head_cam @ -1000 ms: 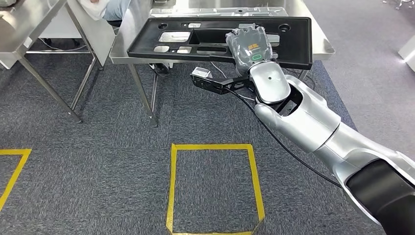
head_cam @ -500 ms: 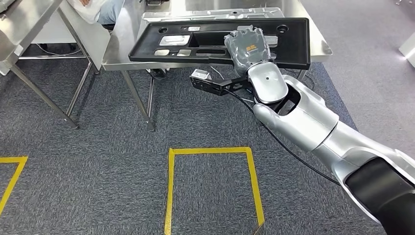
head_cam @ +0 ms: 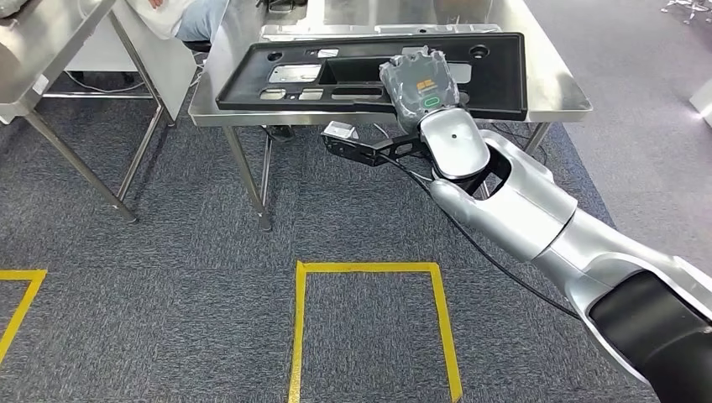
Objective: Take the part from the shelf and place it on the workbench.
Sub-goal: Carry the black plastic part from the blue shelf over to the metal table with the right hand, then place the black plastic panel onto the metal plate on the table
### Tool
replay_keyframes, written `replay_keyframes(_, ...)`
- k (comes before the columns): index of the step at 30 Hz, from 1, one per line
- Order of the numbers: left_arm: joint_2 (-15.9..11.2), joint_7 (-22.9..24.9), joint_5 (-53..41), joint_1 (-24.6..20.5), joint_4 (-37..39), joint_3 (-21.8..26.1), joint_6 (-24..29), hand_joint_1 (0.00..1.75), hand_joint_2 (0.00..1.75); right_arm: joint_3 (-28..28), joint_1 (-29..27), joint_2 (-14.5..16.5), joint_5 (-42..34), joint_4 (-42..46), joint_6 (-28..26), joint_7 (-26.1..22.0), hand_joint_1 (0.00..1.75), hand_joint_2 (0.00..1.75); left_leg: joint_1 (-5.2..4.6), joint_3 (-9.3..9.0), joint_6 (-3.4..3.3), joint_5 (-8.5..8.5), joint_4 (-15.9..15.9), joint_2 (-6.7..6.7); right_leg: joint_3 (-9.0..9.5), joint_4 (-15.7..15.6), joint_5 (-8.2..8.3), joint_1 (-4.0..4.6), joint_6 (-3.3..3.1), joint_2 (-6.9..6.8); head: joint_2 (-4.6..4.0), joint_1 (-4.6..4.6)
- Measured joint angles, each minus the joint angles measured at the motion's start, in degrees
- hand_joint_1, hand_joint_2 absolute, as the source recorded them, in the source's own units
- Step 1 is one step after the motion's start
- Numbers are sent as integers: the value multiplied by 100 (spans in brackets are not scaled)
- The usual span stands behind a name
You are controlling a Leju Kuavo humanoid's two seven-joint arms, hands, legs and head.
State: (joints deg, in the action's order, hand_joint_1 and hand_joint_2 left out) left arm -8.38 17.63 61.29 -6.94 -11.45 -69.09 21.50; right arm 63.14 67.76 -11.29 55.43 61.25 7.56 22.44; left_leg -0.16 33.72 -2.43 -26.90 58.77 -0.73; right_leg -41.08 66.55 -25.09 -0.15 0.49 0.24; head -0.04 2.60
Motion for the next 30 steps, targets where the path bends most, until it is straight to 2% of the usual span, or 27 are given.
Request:
replay_keyframes(1, 3, 1, -2, 3, 0, 0, -4, 0, 175, 0, 11, 1, -3, 0, 1, 2, 175, 175, -10, -25, 16, -36, 9, -8, 152, -371, 158, 28, -42, -3, 0, 2)
replay_keyframes(2, 6, 0, -3, 4, 0, 0, -8, 0, 175, 0, 20, 2, -7, 1, 1, 4, 175, 175, -13, -38, 38, -61, 7, -12, 265, -628, 240, 53, -72, -5, 0, 4)
replay_keyframes(4, 11, -4, -7, 2, 0, 0, -7, 0, 175, 0, 32, 3, -14, 2, 1, 13, 175, 175, -11, -45, 90, -85, -15, -12, 351, -779, 209, 74, -95, -1, 0, 8)
replay_keyframes(6, 11, -14, -13, -1, 0, 0, 8, 0, 175, -1, 31, -2, -20, 6, -5, 25, 175, 175, -14, -67, 149, -126, -29, 1, 424, -862, 205, 46, -117, 2, 0, 6)
replay_keyframes(7, 11, -17, -14, -2, 0, 0, 16, 0, 175, -2, 34, -6, -20, 9, -9, 30, 175, 175, -14, -38, 182, -183, 60, 11, 482, -917, 202, 27, -133, -2, 0, 14)
replay_keyframes(9, 11, -19, -19, -1, 0, 0, 30, 0, 175, -4, 42, -12, -20, 16, -16, 39, 175, 175, 10, 218, 252, -391, 586, 26, 591, -991, 177, 5, -159, -5, 0, 32)
replay_keyframes(11, 10, -19, -26, 0, 0, 0, 37, 0, 175, 1, 28, -11, -20, 17, -20, 40, 175, 175, 52, 661, 320, -558, 1281, 30, 653, -993, 121, -2, -170, 0, 0, 42)
replay_keyframes(12, 9, -19, -30, 4, 0, 0, 38, 0, 175, 3, 10, -11, -21, 17, -21, 38, 175, 175, 74, 816, 348, -523, 1446, 32, 684, -986, 87, -7, -164, 6, 0, 44)
replay_keyframes(13, 9, -19, -31, 7, 0, 0, 37, 0, 175, 6, -8, -12, -21, 16, -21, 37, 175, 175, 95, 867, 373, -374, 1390, 35, 718, -973, 50, -14, -152, 14, 0, 42)
replay_keyframes(15, 10, -19, -34, 14, 0, 0, 32, 0, 175, 7, -23, -13, -22, 16, -21, 38, 175, 175, 135, 679, 412, 116, 726, 44, 798, -935, -43, -34, -106, 26, 0, 42)
replay_keyframes(16, 11, -19, -38, 16, 0, 0, 26, 0, 175, 7, -16, -14, -22, 17, -21, 41, 175, 175, 134, 534, 422, 290, 376, 46, 821, -914, -89, -33, -73, 33, 0, 47)
replay_keyframes(17, 11, -21, -42, 14, 0, 0, 21, 0, 175, 6, -6, -15, -22, 17, -22, 44, 175, 175, 127, 423, 407, 375, 121, 45, 830, -896, -125, -30, -40, 40, 0, 54)
replay_keyframes(18, 10, -23, -47, 12, 0, 0, 15, 0, 175, 5, 4, -15, -23, 18, -22, 47, 175, 175, 112, 371, 376, 373, 4, 42, 829, -888, -149, -25, -5, 47, 0, 57)
replay_keyframes(21, 7, -40, -59, 0, 0, 0, 7, 0, 175, -2, 28, -29, -38, 23, -24, 75, 175, 175, 88, 322, 234, 299, -26, 38, 828, -874, -207, -33, 96, 53, 0, 63)
replay_keyframes(22, 7, -46, -64, 1, 0, 0, 6, 0, 175, -10, 38, -44, -46, 27, -24, 96, 175, 175, 89, 286, 188, 283, -37, 39, 795, -772, -265, -39, 117, 45, 0, 59)
replay_keyframes(24, 6, -52, -82, 4, 0, -1, 5, 0, 175, -30, 64, -82, -63, 41, -21, 138, 175, 175, 85, 203, 101, 239, -61, 44, 530, -203, -492, -48, 133, 26, 0, 45)
replay_keyframes(26, 4, -52, -102, 2, 0, -2, 6, 0, 175, -38, 76, -113, -75, 55, -14, 155, 175, 175, 64, 134, 44, 176, -57, 44, 75, 585, -713, -43, 131, 21, 0, 39)
replay_keyframes(27, 4, -53, -107, 1, 0, -2, 6, 0, 175, -38, 71, -129, -81, 59, -9, 155, 175, 175, 54, 97, 35, 141, -52, 39, -101, 804, -710, -41, 125, 21, 0, 39)
replay_keyframes(28, 3, -53, -109, 2, 0, -2, 6, 0, 175, -38, 66, -146, -84, 62, -5, 156, 175, 175, 43, 55, 29, 102, -42, 30, -184, 810, -595, -38, 111, 21, 0, 39)
replay_keyframes(29, 3, -54, -110, 3, 0, -2, 5, 0, 175, -39, 64, -163, -86, 64, -3, 157, 175, 175, 37, 8, 30, 57, -29, 19, -154, 582, -374, -31, 87, 21, 0, 38)
replay_keyframes(30, 3, -55, -112, 7, 0, -2, 5, 0, 175, -41, 67, -177, -87, 66, -2, 158, 175, 175, 33, -40, 36, 7, -16, 10, -42, 195, -98, -16, 54, 20, 0, 38)
